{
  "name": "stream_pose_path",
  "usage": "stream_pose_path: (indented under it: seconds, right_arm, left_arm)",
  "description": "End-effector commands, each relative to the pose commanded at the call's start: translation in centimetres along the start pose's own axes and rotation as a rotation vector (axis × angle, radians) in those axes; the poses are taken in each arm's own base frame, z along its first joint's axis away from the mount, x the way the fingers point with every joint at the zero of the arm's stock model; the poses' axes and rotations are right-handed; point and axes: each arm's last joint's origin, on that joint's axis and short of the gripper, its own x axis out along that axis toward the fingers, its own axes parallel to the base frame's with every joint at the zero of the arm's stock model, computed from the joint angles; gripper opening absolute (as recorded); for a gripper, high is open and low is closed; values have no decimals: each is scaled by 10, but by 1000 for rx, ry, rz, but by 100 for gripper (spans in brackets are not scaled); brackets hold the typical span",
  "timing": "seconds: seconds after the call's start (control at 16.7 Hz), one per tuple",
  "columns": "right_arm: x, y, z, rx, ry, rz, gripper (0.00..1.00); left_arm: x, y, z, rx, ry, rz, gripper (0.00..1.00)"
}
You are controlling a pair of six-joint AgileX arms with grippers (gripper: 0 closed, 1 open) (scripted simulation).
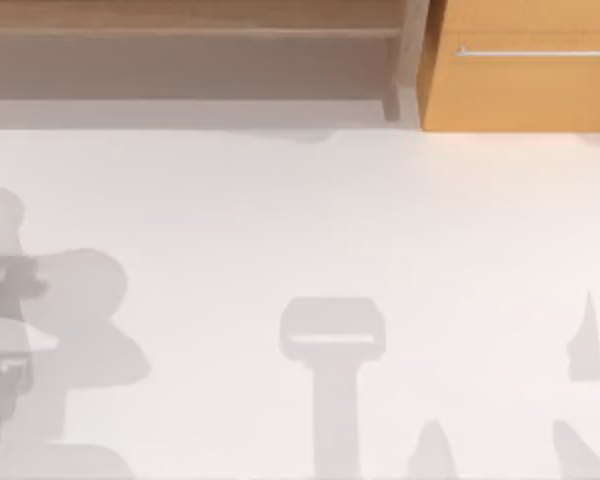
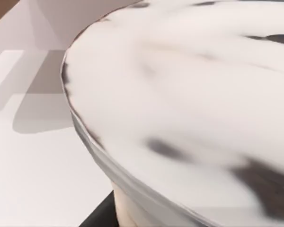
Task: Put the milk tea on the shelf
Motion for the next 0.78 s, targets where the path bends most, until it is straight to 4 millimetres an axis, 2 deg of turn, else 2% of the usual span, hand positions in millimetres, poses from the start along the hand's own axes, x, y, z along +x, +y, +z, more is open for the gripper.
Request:
stream_pose_path:
  seconds: [0.18,0.36,0.78]
  right_arm:
    - [0,0,0,0,0,0,100]
    - [0,0,0,0,0,0,100]
    - [0,0,0,0,0,0,100]
  left_arm:
    - [15,7,23,24,-74,6,0]
    - [38,16,52,34,-125,9,0]
    - [98,31,144,34,-167,6,0]
